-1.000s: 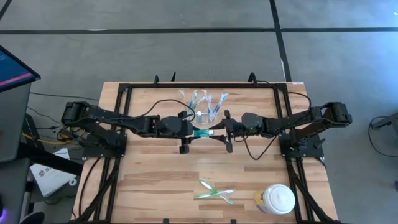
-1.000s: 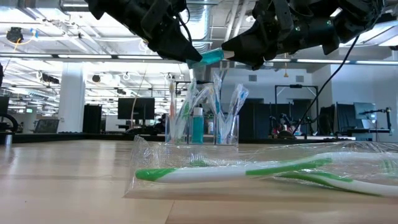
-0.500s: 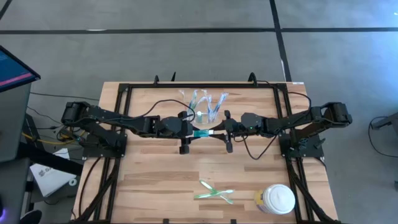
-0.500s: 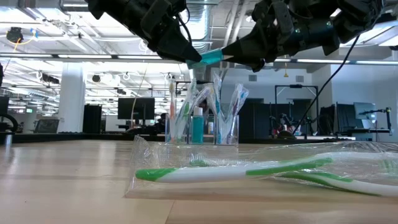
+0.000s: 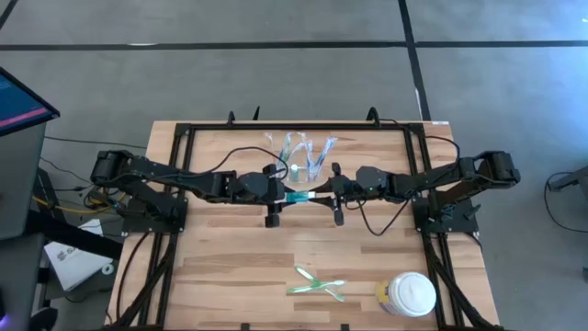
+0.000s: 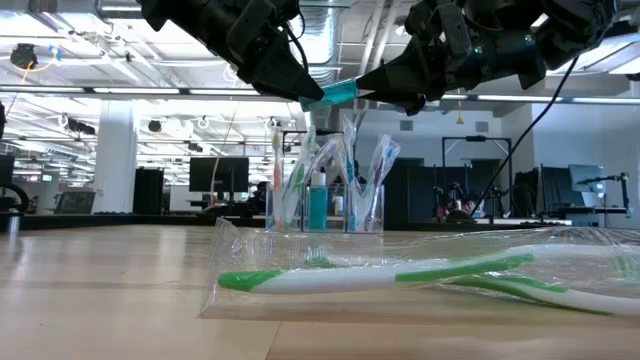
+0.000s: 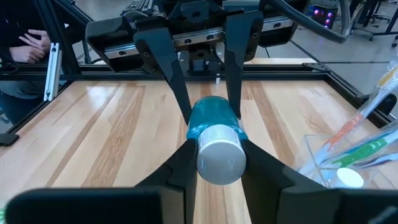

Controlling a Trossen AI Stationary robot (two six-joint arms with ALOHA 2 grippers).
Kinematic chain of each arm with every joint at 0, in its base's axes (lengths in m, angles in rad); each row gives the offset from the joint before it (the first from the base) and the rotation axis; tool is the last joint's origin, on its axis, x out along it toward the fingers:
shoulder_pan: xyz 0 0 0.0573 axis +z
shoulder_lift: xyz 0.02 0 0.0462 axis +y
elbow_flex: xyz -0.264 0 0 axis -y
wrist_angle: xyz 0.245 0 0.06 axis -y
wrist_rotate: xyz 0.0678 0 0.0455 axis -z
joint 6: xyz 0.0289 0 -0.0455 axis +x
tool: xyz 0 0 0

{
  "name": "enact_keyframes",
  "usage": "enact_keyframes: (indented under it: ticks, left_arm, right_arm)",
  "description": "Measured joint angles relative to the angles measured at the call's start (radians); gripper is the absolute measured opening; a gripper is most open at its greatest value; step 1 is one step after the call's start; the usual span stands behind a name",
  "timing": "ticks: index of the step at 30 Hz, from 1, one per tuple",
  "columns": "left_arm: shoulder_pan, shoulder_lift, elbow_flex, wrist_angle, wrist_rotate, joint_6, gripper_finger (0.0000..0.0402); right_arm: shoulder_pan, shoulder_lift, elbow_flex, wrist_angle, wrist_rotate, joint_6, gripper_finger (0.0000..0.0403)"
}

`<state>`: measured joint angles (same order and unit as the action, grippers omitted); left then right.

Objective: Pick & Place toothbrushing station
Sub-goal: Put the blue mouthwash into the transparent organizer

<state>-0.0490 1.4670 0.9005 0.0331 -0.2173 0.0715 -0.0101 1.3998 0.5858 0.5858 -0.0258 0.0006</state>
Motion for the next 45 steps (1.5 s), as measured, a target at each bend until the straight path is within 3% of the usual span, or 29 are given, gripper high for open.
enact_keyframes:
  ticks: [10,31,37,45]
  left_arm:
    - [0.0,0.0,0.0,-0.001,0.0,-0.001,0.0146]
    - [0.01,-0.062,0.0,-0.024,0.004,-0.026,0.0249]
    - [0.011,-0.14,0.0,-0.084,-0.001,-0.031,0.0265]
    - [0.007,-0.172,0.0,-0.123,0.0,-0.08,0.026]
  right_arm:
    - [0.002,0.0,0.0,0.001,-0.002,-0.008,0.0086]
    - [0.002,-0.007,0.003,-0.007,-0.032,-0.003,0.0085]
    - [0.002,-0.007,0.044,-0.081,-0.033,-0.001,0.0085]
    - [-0.024,-0.007,0.176,-0.322,-0.029,-0.009,0.0085]
